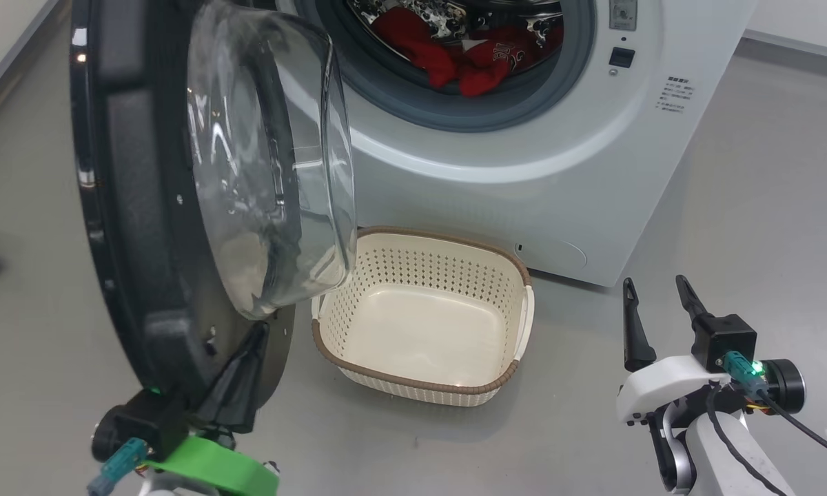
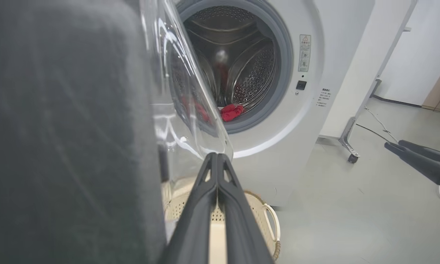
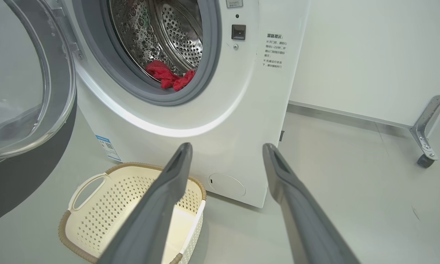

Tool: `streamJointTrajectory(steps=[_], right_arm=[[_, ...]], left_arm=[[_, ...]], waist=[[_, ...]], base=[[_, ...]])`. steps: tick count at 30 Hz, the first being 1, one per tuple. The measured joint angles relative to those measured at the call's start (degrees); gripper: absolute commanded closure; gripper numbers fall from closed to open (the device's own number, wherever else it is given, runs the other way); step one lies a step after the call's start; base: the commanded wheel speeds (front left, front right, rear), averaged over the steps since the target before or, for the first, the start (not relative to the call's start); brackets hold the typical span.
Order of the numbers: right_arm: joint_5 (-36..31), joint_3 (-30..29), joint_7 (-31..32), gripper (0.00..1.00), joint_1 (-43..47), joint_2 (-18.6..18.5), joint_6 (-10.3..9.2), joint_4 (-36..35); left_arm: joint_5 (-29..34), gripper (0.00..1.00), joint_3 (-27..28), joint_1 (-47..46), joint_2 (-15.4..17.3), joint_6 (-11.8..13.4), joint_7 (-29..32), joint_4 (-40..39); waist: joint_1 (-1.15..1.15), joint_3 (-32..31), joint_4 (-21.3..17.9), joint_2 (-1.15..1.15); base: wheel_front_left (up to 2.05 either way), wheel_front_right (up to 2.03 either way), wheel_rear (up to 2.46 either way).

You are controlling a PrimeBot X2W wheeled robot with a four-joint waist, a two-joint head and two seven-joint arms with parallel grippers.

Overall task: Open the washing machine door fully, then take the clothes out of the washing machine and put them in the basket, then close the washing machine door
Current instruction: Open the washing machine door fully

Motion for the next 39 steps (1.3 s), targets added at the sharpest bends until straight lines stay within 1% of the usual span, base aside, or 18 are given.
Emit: streamJointTrajectory(steps=[3, 4, 6, 10, 11, 14, 18, 30, 39], right_arm=[[0.0, 0.2, 0.0, 0.0, 0.0, 0.0, 0.07, 0.2], [0.0, 0.4, 0.0, 0.0, 0.0, 0.0, 0.47, 0.3], [0.0, 0.5, 0.0, 0.0, 0.0, 0.1, 0.53, 0.4], [0.0, 0.5, 0.0, 0.0, 0.0, 0.1, 0.55, 0.5], [0.0, 0.6, 0.0, 0.0, 0.0, 0.1, 0.62, 0.6], [0.0, 1.0, 0.0, 0.0, -0.1, 0.2, 1.0, 0.6], [0.0, 1.0, 0.0, 0.0, -0.2, 0.2, 1.01, 0.6], [0.0, -0.2, 0.0, 0.0, -0.5, 0.2, 0.98, 0.6], [0.0, -0.1, 0.0, 0.0, -1.1, 0.2, 0.99, 0.7]], left_arm=[[-0.1, 1.0, 3.3, 0.3, 0.3, 1.3, 0.0, 0.4], [-0.1, 1.0, 4.6, 0.6, 0.3, 1.7, 0.0, 0.4], [-0.1, 1.0, 6.6, 1.4, 0.5, 2.6, 0.0, 0.6], [-0.1, 1.0, 9.0, 2.0, 0.8, 3.3, 0.0, 1.4], [-0.1, 1.0, 9.8, 2.0, 0.8, 3.3, 0.0, 1.6], [-0.9, 1.0, 13.3, 2.0, 1.0, 4.6, 0.0, 2.2], [-1.3, 1.0, 16.8, 1.7, 1.8, 5.8, 0.0, 3.3], [-3.1, 1.0, 25.5, -3.8, 4.5, 7.9, 0.0, 10.0], [-3.1, 1.0, 29.4, -7.6, 8.1, 8.4, 0.0, 16.0]], waist=[[0.0, 0.0, 0.8, 0.0], [0.0, 0.0, 0.9, 0.0], [0.0, 0.0, 1.1, 0.0], [0.0, 0.0, 1.3, 0.0], [0.0, 0.0, 1.2, 0.0], [0.0, 0.2, 0.8, 0.0], [0.0, 0.5, 0.0, 0.0], [0.0, 1.9, -2.6, 0.0], [0.0, 1.6, -4.1, 0.0]], base=[[0.0, 0.0, 0.0], [0.0, 0.0, 0.0], [0.0, 0.0, 0.0], [0.0, 0.0, 0.0], [0.0, 0.0, 0.0], [0.0, 0.0, 0.0], [0.0, 0.0, 0.0], [0.0, 0.0, 0.0], [0.0, 0.0, 0.0]])
